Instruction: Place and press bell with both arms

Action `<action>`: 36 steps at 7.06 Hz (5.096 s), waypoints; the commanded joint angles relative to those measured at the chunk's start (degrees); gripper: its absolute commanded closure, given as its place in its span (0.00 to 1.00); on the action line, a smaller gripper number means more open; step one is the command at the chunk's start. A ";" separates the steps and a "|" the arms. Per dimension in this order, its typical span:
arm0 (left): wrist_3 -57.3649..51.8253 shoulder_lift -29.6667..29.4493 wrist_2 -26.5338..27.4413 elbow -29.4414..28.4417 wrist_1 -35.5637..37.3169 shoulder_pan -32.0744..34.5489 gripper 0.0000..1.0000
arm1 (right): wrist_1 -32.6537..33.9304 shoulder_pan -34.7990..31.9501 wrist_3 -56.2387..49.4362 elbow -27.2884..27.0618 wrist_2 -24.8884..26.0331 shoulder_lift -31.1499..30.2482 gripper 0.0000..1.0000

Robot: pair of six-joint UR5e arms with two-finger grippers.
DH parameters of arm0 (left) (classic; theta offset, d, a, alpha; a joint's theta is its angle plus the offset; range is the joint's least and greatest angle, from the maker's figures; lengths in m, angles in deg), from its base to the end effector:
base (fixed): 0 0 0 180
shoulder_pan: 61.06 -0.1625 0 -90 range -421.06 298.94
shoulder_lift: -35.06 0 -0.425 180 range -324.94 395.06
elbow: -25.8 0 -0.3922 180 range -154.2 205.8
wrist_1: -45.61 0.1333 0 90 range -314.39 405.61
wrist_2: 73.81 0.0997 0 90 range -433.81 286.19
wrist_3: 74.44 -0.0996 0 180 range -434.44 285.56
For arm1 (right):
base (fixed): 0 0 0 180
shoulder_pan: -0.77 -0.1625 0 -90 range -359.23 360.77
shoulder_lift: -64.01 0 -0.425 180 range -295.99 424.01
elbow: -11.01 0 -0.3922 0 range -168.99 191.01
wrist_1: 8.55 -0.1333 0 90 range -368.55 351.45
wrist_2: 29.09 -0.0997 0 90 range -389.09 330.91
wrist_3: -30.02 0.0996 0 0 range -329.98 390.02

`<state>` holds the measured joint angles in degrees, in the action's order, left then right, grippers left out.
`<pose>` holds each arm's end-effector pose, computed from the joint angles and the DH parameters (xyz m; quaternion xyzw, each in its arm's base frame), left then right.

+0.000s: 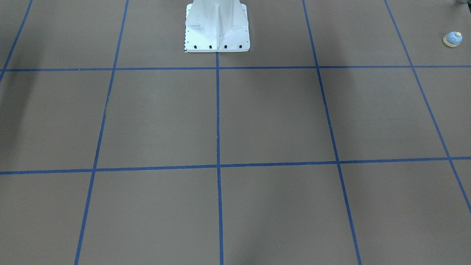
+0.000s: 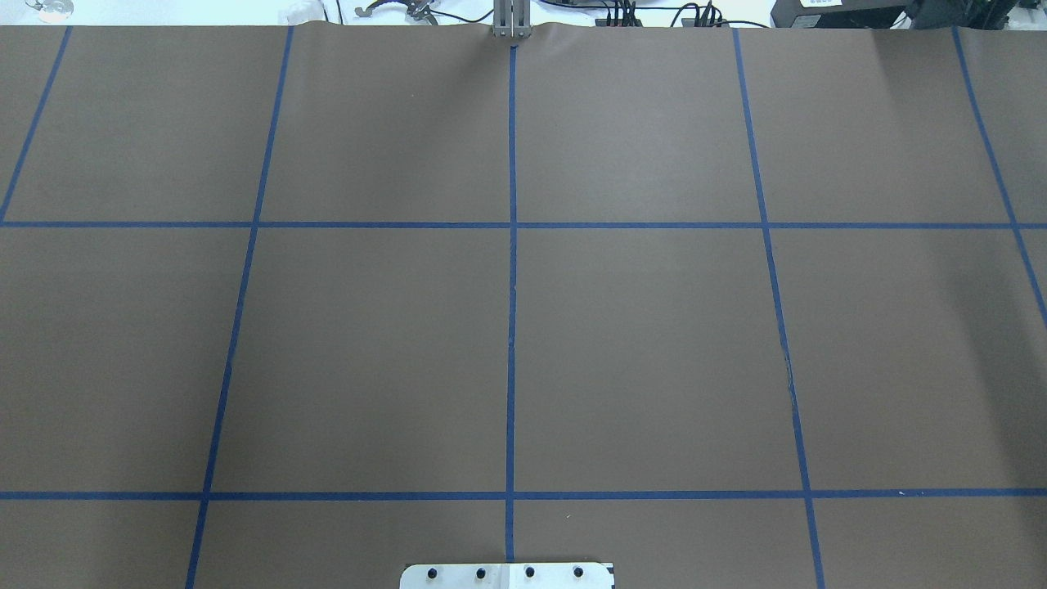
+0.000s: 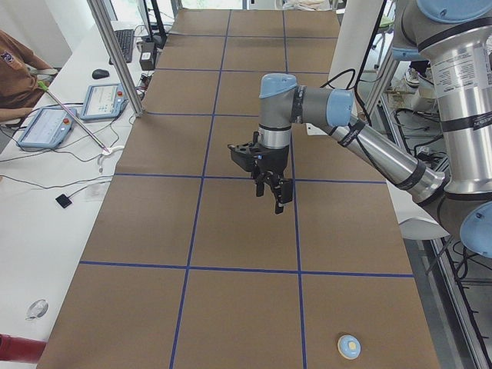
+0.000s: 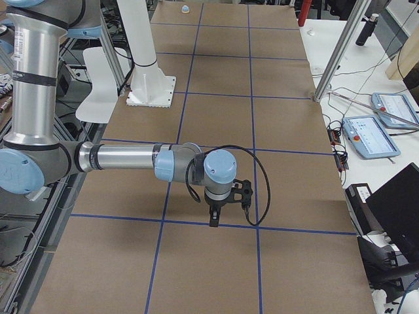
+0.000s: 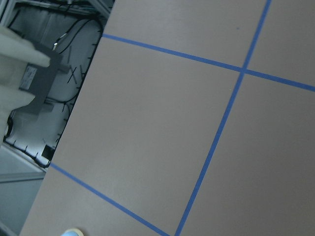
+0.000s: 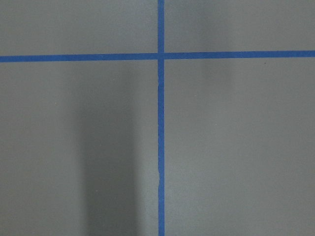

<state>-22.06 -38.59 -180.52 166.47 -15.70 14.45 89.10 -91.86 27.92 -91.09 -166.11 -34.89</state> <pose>-0.0231 -0.3291 0.4343 -0.0394 0.1479 -0.3141 0.9370 0.0796 -0.4168 0.6359 -0.0191 -0.3997 0.0197 0.9162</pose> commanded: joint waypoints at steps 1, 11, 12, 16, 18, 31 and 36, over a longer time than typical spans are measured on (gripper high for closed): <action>23.01 2.96 9.11 0.66 0.06 -11.20 0.00 | -0.62 0.09 7.07 -0.56 -0.09 -0.06 0.00; 82.40 22.92 18.38 -7.87 -0.73 -39.00 0.00 | -0.71 0.09 7.29 -1.61 0.26 1.70 0.00; 85.92 23.11 18.38 -9.52 -0.82 -42.16 0.00 | -0.71 0.09 7.29 -1.62 0.43 1.70 0.00; 95.87 23.11 18.38 -17.33 -6.60 -52.10 0.00 | -0.62 0.09 7.11 -1.44 0.70 1.70 0.00; 97.29 23.11 18.38 -23.04 -11.26 -54.40 0.00 | -0.62 0.09 7.11 -1.44 0.79 1.70 0.00; 119.00 19.42 10.65 -45.56 -35.96 -73.39 0.00 | -0.62 0.26 6.85 -1.79 1.23 2.93 0.00; 122.25 17.75 8.54 -48.82 -37.38 -74.27 0.00 | -0.62 0.26 6.85 -2.50 1.23 2.93 0.00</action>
<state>99.52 -20.67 -171.84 118.15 -52.98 -59.57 88.48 -91.60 34.77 -93.50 -164.82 -31.96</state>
